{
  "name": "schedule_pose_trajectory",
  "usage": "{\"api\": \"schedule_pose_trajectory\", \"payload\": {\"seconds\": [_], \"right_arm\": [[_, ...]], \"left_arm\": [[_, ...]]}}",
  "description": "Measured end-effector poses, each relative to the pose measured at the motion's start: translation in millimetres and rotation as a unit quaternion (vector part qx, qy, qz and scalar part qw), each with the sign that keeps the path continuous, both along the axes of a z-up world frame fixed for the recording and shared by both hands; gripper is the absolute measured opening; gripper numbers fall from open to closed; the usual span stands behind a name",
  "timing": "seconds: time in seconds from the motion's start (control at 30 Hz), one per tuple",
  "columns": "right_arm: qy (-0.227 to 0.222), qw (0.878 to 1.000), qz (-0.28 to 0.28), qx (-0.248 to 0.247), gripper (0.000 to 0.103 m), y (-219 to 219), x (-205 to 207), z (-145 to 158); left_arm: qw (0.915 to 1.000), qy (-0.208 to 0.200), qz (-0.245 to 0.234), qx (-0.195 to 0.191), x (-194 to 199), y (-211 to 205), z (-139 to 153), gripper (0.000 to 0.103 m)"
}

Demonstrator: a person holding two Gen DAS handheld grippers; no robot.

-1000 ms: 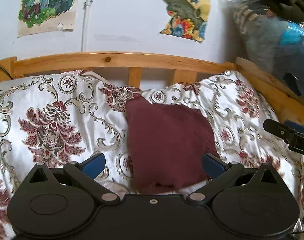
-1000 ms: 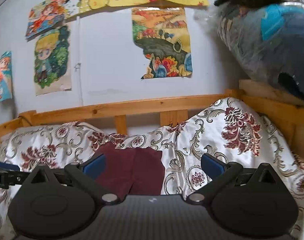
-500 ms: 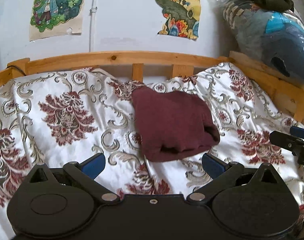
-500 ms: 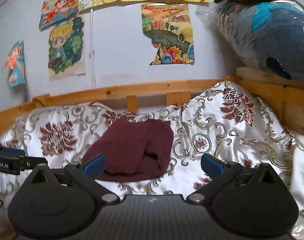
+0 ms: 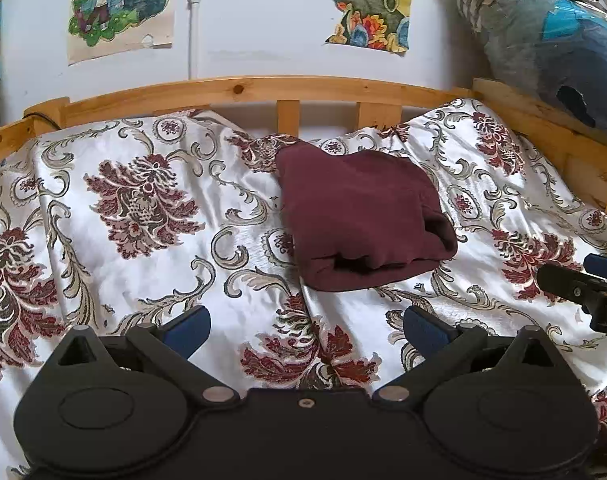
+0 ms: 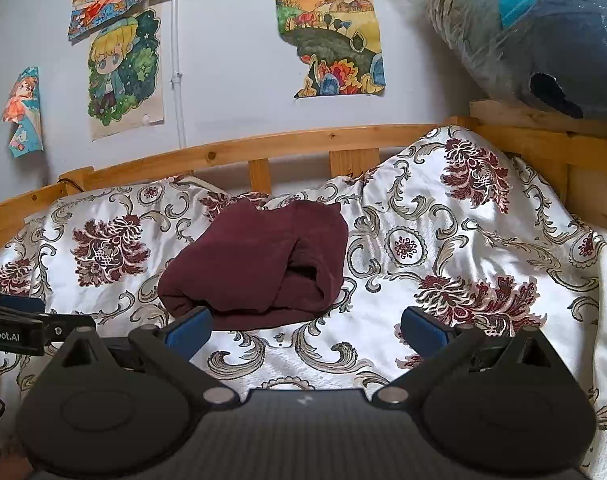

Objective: Fold small clothes

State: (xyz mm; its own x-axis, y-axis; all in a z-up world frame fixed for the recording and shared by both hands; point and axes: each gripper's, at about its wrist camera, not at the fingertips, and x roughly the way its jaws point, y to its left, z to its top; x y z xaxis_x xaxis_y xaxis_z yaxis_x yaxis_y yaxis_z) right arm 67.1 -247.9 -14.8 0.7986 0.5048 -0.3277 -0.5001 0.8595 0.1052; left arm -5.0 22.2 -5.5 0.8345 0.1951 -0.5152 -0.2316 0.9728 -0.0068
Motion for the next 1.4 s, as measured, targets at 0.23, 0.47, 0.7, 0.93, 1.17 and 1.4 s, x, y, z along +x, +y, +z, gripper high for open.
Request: {"api": "schedule_pose_trajectory", "payload": {"seconds": [0.23, 0.47, 0.7, 0.93, 1.17, 1.4], "right_arm": [[0.001, 1.0, 0.0, -0.002, 0.103, 0.2, -1.2, -0.8], [0.003, 1.0, -0.007, 0.0, 0.103, -3.3, 0.7, -0.6], [0.005, 1.0, -0.01, -0.001, 0.103, -2.1, 1.0, -0.4], [0.006, 1.0, -0.011, -0.001, 0.103, -1.8, 2.3, -1.0], [0.008, 1.0, -0.014, 0.0, 0.103, -2.2, 3.3, -1.8], [0.008, 1.0, -0.014, 0.0, 0.103, -2.0, 3.0, -1.6]], "left_arm": [[0.9997, 0.006, 0.009, -0.02, 0.0, 5.4, -0.7, 0.102], [0.9997, 0.005, 0.012, -0.019, -1.0, 4.5, -0.1, 0.102], [0.9997, 0.004, 0.013, -0.019, -2.0, 4.4, 0.3, 0.102], [0.9996, 0.006, 0.017, -0.021, -1.9, 5.6, -0.4, 0.102], [0.9997, 0.005, 0.017, -0.019, -2.2, 5.2, -0.2, 0.102], [0.9997, 0.005, 0.017, -0.018, -2.3, 5.1, 0.2, 0.102]]}}
